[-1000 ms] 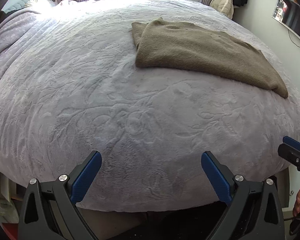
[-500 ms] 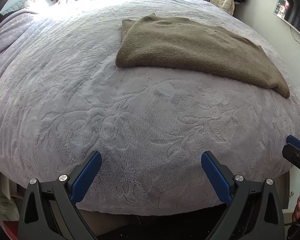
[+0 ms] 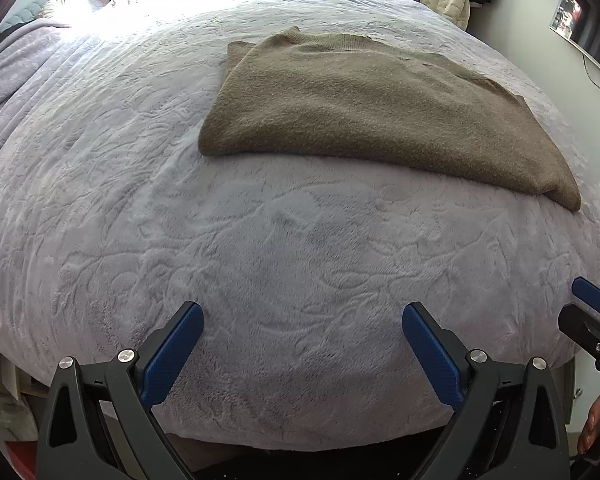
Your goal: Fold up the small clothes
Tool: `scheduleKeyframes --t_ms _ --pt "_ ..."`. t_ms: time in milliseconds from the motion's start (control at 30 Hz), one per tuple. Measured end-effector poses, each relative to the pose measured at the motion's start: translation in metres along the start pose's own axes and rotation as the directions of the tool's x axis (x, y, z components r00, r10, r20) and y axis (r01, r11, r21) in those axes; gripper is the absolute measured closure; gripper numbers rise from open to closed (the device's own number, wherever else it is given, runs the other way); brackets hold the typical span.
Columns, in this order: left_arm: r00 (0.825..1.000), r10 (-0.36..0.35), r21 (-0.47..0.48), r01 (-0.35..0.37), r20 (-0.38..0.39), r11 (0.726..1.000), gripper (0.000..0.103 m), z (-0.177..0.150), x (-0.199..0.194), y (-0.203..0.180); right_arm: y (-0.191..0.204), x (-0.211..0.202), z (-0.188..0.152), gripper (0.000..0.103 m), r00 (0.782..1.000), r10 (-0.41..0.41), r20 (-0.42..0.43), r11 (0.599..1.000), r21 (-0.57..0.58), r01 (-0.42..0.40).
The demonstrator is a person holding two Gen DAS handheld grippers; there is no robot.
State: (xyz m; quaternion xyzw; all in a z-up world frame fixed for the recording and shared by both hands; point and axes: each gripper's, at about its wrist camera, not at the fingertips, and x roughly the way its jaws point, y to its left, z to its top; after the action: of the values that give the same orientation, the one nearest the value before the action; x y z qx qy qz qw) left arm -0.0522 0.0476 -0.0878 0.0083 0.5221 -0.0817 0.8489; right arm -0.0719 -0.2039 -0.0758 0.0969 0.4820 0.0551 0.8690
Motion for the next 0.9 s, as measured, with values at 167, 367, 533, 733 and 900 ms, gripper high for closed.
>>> scheduleKeyframes --t_ms 167,367,533,733,900 --pt "1.0 -0.004 -0.003 0.004 -0.008 1.0 0.003 0.005 0.003 -0.002 -0.004 0.003 0.005 0.001 1.0 0.001 -0.008 1.0 0.004 -0.001" --pt "1.0 -0.024 -0.031 0.024 -0.003 0.999 0.003 0.015 0.009 0.002 -0.011 0.006 0.01 0.001 1.0 0.012 -0.016 1.0 0.018 -0.012" --pt "0.998 -0.054 -0.053 0.055 0.013 0.997 0.003 0.024 0.012 0.009 -0.016 0.009 0.021 0.001 0.998 0.065 -0.017 0.997 0.044 -0.064" --pt "0.985 -0.166 -0.173 0.171 0.048 0.97 0.003 0.041 0.018 0.03 -0.013 0.022 0.042 0.001 0.995 0.095 -0.024 0.994 0.057 -0.093" --pt "0.962 -0.253 -0.28 0.271 0.1 0.921 0.003 0.057 0.027 0.045 -0.01 0.038 0.049 0.001 0.986 0.163 -0.036 0.982 0.1 -0.158"
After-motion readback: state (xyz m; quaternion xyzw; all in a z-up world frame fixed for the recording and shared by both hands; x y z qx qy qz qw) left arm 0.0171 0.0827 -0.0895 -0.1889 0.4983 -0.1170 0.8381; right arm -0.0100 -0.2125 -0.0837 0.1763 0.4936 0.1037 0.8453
